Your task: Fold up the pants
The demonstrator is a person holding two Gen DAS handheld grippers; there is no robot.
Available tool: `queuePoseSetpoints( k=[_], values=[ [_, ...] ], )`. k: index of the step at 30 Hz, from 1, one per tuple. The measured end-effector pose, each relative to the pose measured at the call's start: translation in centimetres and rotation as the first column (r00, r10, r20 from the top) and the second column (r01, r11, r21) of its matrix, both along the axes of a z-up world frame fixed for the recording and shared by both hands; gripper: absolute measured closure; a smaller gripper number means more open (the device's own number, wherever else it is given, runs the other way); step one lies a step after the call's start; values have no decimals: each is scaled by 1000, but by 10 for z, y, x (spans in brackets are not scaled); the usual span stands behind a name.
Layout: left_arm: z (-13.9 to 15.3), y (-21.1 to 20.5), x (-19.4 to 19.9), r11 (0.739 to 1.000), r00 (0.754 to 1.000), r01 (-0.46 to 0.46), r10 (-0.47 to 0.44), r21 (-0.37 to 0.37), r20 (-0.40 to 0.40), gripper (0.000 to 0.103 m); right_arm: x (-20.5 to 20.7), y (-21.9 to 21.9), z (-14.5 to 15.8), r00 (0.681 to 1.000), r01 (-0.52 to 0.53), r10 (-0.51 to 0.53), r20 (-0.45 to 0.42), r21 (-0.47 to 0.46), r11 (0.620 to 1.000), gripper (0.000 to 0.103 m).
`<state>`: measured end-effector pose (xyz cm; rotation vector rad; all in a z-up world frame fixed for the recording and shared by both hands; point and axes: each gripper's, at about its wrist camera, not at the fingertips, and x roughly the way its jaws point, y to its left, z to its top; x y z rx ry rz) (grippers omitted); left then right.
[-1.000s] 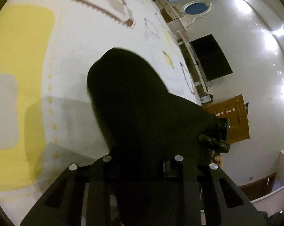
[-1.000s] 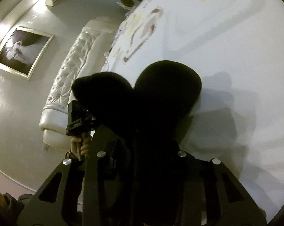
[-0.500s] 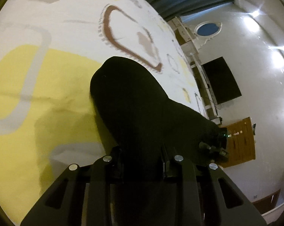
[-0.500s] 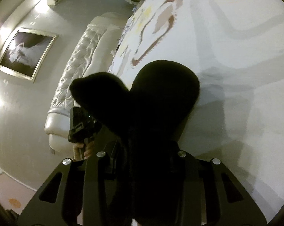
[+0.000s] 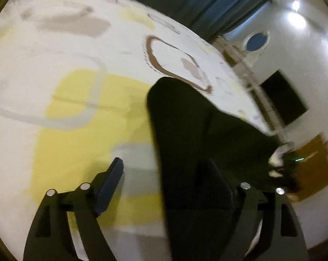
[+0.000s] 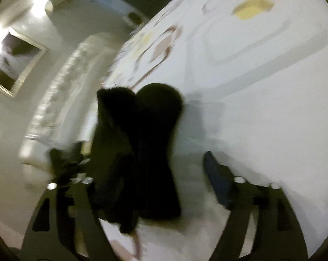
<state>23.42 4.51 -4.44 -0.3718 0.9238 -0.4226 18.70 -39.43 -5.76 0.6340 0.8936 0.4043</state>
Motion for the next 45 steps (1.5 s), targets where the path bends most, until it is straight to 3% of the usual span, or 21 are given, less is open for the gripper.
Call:
queuePoseSetpoints(
  k=[3,6,9,12,16,21,26,37,41,45],
  values=[
    [11,-9,-40,986,993,-81,67,145,99,19,-37,22,19,996,78,-67,61,-210,975,16],
    [18,-24,-79,966,974,-156,115,206,196,17,-78,57,35,985,138,-88,146,-382,914,12],
    [17,-44,-113,945,955,-207,140,254,260,17,-108,88,37,981,141,-67,180,-438,888,8],
    [18,-63,-134,932,951,-209,122,298,284,17,-129,112,33,980,127,-39,194,-467,875,4],
    [19,-87,-170,897,921,-263,123,355,369,16,-147,133,25,982,109,-13,190,-506,855,4],
    [16,-93,-187,926,930,-215,97,310,354,15,-157,148,20,983,95,-1,184,-504,858,4],
    [9,-97,-191,923,949,-204,104,325,299,15,-165,154,18,982,95,8,191,-523,847,4],
    [11,-99,-207,911,925,-247,120,330,360,15,-173,152,29,974,111,11,224,-527,843,4],
    [9,-94,-205,892,921,-276,139,358,363,15,-175,153,31,973,112,16,231,-533,839,4],
    [7,-86,-204,899,925,-271,144,345,351,15,-174,153,32,974,112,14,228,-531,840,4]
  ],
)
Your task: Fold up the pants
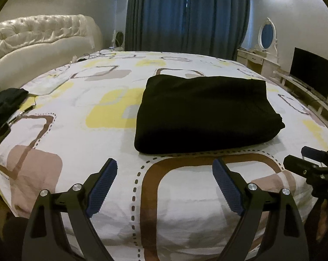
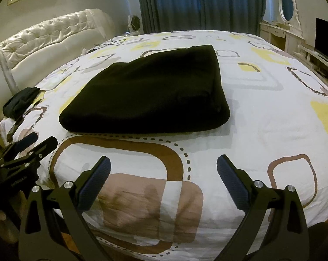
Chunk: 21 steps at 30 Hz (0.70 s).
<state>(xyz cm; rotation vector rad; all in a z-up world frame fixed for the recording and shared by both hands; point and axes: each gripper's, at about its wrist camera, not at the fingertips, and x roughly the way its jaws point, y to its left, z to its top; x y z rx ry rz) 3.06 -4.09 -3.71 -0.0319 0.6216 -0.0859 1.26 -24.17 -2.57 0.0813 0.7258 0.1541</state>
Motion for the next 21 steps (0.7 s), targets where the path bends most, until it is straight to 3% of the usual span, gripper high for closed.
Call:
queuePoseSetpoints(
  k=[13,21],
  values=[
    [-3,4,-5,999,1000,21,-21,-26,-16,15,1,1,-1,1000,-6,6,-9,-3,1000,4],
    [-5,0,3,1000,998,-9,10,22,-59,12,-1,5,-3,1000,-19,19,-12,-5,1000,4]
  ],
)
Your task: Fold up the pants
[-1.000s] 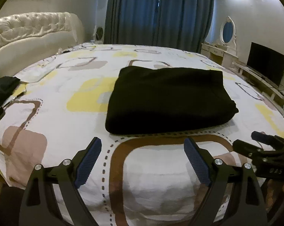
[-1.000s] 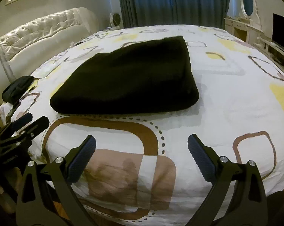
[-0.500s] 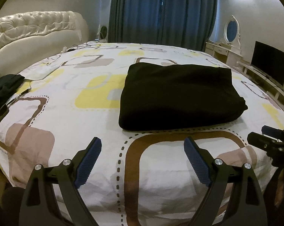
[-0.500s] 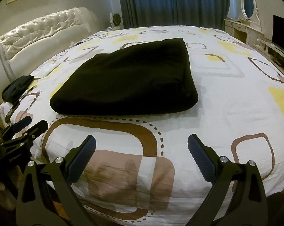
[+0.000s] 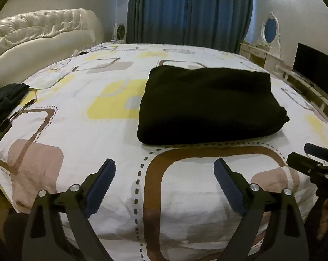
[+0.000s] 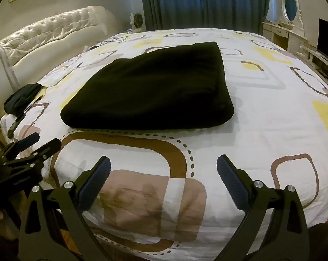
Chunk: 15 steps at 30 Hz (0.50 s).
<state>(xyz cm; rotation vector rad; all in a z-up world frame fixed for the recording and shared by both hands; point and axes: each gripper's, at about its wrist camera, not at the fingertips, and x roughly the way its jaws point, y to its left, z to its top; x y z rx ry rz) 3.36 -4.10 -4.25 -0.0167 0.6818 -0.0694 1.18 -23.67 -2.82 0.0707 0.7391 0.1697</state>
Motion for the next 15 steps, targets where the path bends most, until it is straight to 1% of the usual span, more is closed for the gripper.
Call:
queuePoseSetpoints(
  k=[2,8,12,15],
  values=[
    [-1,0,2,1000,1000,-4,4,5,-10,12,-1,1,0,1000,-1,1,-1,0,1000,4],
    [-3,4,4,999,999,7,-8,-43,-44,12,0,2,-1,1000,-5,5,-8,5,1000,4],
    [-6,4,7,999,998,-6,2,-47,-69,12,0,2,-2,1000,-10,10,-12,7,1000,4],
    [-6,4,4,996,997,1,-7,-84,-72,12,-1,4,-3,1000,-12,13,-16,10,1000,4]
  ],
)
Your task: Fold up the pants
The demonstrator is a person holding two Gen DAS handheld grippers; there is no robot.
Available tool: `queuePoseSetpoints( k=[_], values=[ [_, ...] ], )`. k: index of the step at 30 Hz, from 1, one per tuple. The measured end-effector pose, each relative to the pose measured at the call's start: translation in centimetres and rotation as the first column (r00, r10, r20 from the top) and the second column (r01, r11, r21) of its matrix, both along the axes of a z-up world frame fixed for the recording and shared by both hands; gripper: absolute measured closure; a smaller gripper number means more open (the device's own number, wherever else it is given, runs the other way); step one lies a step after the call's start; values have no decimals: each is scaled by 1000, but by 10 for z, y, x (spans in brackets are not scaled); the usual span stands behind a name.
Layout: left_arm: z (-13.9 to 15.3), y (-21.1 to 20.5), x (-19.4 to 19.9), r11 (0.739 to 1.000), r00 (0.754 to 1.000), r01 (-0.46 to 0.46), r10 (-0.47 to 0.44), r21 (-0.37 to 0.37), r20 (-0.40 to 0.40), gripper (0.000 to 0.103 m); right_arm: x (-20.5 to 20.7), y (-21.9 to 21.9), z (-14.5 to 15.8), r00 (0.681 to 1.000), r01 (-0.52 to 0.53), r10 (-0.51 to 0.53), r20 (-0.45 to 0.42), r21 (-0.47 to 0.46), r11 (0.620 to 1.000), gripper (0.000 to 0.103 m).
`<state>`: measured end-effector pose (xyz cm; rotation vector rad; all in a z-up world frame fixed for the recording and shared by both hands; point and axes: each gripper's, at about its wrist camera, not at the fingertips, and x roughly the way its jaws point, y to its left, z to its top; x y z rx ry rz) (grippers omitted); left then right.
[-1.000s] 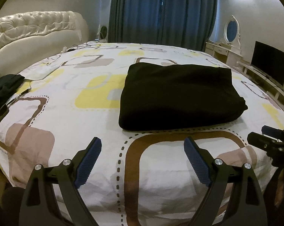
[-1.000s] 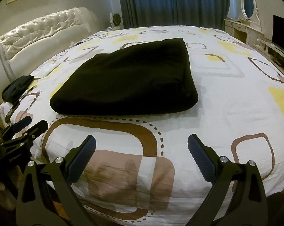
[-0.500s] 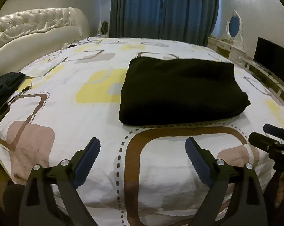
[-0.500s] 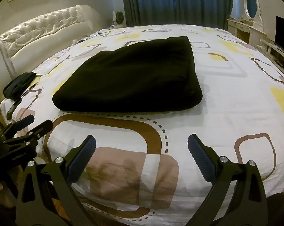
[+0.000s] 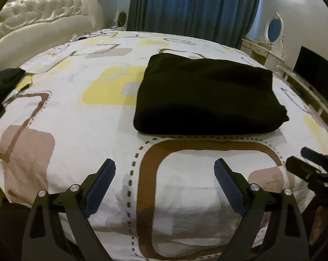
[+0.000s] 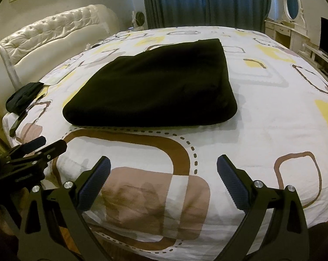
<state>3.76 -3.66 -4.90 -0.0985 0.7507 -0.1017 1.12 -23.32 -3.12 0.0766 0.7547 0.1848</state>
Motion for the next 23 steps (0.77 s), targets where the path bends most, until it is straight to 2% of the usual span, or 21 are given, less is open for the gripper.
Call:
queuePoseSetpoints(
  k=[3,5,9,12,15,18,23],
  values=[
    [0,1,-2,1000,1000,-15,15,-7,-11,12,0,-1,-1,1000,0,0,-5,4,1000,4],
    [-1,-2,-3,999,999,-32,32,14,-26,12,0,-1,-2,1000,0,0,-6,6,1000,4],
    [-3,-9,-2,999,998,10,-8,39,-63,12,0,-1,-3,1000,1,-1,-6,6,1000,4],
    [1,-14,-5,997,1000,13,-11,80,-17,12,0,-1,-3,1000,2,-2,-5,7,1000,4],
    [6,-18,-8,996,999,30,-32,87,11,12,-1,-2,-3,1000,7,-7,-1,9,1000,4],
    [10,-17,-9,995,999,-12,8,100,37,12,-1,-4,-3,1000,10,-10,-2,13,1000,4],
    [13,-16,-8,997,1000,6,-8,83,28,12,-1,-6,-3,1000,11,-11,-1,15,1000,4]
  ],
)
